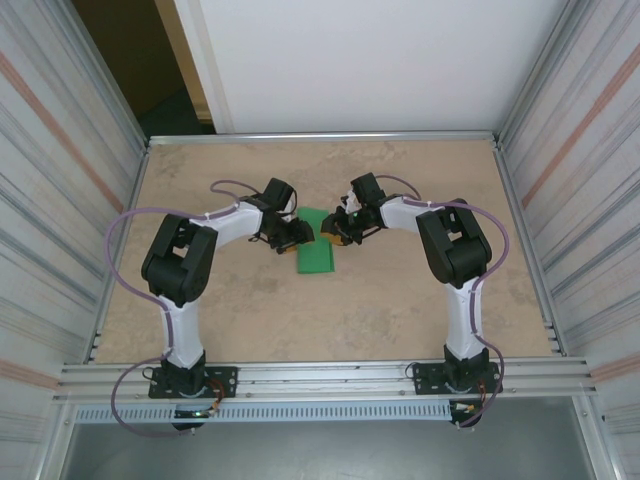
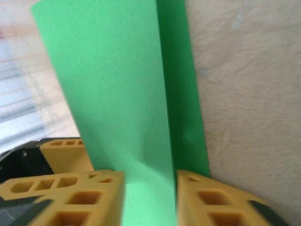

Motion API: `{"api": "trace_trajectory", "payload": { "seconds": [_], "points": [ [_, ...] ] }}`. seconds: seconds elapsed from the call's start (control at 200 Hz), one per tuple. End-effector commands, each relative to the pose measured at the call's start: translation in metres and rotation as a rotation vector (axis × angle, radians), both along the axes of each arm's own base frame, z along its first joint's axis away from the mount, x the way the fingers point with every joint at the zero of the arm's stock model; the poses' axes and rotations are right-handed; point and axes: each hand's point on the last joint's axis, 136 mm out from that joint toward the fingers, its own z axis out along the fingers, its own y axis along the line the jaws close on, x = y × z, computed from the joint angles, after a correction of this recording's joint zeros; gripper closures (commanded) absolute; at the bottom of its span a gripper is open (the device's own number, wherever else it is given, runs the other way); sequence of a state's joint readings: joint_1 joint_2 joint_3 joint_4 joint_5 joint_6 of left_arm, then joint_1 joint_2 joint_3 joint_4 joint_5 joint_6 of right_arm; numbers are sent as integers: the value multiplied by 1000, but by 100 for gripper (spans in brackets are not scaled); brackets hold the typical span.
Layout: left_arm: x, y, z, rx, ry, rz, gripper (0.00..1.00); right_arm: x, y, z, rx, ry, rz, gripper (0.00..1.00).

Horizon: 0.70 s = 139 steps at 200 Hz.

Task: Fold a paper plane with a square sheet of paper (pick it up from the middle)
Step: Hold the square sheet of paper at the center of the table.

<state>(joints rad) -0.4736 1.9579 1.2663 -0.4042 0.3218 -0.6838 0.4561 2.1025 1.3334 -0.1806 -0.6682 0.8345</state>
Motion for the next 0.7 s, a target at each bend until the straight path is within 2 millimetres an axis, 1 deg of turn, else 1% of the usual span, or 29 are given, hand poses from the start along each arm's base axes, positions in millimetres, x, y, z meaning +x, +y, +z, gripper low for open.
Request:
{"api": "trace_trajectory", "payload": {
  "seconds": [0.0,0.065,0.12,0.165,0.241,0.311,0.416,0.471,0.481,0.491,0.616,0.692],
  "points": [
    [-21,23,-32,143,86,10,49,9,-11,31,-4,-34,-50,55],
    [-24,25,-39,158,96,17,49,10,-20,44,5,-51,-80,52],
    [-27,29,-45,179,107,27,50,11,-32,52,-5,-71,-108,48],
    [-28,31,-49,190,115,43,50,11,-42,59,-10,-89,-130,46],
    [-31,33,-55,202,137,68,48,10,-58,67,-18,-110,-157,44],
    [-34,34,-61,224,162,97,48,10,-71,70,-57,-141,-165,43],
    [-41,32,-71,260,193,109,47,9,-81,66,-133,-177,-142,39],
    [-45,31,-72,273,203,109,47,9,-83,64,-155,-192,-120,38],
    [-49,33,-80,287,222,107,47,9,-83,64,-160,-191,-115,37],
    [-50,34,-83,293,230,109,47,9,-84,63,-163,-192,-113,36],
    [-61,32,-97,324,270,94,46,7,-87,57,-201,-206,-75,34],
    [-65,32,-103,342,287,83,45,7,-84,54,-199,-210,-51,34]
  ]
}}
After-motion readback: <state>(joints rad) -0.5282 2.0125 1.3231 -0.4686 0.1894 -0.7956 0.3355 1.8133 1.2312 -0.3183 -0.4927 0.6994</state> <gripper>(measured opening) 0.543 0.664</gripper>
